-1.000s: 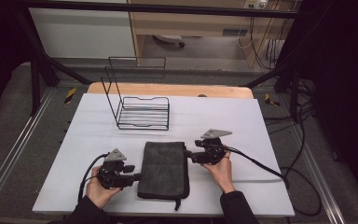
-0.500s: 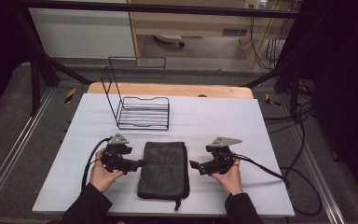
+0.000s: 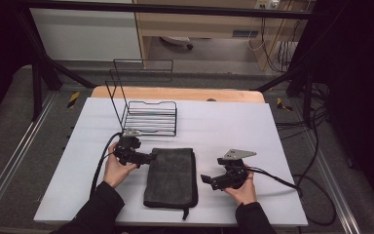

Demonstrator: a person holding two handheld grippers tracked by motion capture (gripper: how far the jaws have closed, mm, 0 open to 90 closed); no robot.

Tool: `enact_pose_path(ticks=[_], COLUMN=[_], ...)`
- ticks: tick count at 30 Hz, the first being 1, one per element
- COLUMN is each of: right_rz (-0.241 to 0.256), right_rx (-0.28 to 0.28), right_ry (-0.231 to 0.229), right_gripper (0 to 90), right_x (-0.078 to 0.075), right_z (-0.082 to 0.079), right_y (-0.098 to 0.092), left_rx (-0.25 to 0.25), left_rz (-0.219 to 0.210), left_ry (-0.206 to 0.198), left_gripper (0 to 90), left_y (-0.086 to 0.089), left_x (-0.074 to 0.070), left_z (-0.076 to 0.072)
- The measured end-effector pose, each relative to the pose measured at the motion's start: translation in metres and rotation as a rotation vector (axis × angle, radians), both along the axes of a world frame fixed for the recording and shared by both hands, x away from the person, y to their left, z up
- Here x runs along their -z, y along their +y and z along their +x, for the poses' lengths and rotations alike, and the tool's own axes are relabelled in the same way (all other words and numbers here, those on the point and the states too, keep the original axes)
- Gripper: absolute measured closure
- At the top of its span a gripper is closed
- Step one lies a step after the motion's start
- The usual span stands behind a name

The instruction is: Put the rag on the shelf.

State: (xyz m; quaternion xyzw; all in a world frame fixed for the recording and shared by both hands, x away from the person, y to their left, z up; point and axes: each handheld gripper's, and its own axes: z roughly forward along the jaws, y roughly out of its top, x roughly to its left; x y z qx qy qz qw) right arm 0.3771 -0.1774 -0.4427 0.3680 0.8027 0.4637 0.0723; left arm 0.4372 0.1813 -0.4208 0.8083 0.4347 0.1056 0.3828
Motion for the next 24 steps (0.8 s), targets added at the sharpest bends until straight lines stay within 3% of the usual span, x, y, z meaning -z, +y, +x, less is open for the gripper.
enact_pose_path(ticks=[5, 7, 12, 19, 24], right_rz=[0.001, 0.000, -0.013, -0.011, 0.001], right_rx=[0.003, 0.005, 0.006, 0.016, 0.028], right_ry=[0.000, 0.001, 0.011, 0.014, 0.021], right_gripper=[1.0, 1.2, 1.4, 2.0, 3.9], right_x=[0.000, 0.000, 0.003, 0.003, 0.003], right_z=[0.000, 0.000, 0.000, 0.001, 0.003], right_y=[0.000, 0.000, 0.002, 0.002, 0.003], left_rx=[-0.022, -0.026, -0.014, -0.003, 0.011], left_rz=[-0.001, 0.007, -0.022, -0.044, -0.043], left_ry=[0.042, 0.047, 0.089, 0.139, 0.136], left_gripper=[27.2, 36.8, 53.1, 64.5, 73.0], left_y=[0.000, 0.000, -0.005, -0.008, -0.012], left_x=[0.012, 0.015, 0.019, 0.022, 0.023], left_z=[0.012, 0.013, 0.014, 0.012, 0.009])
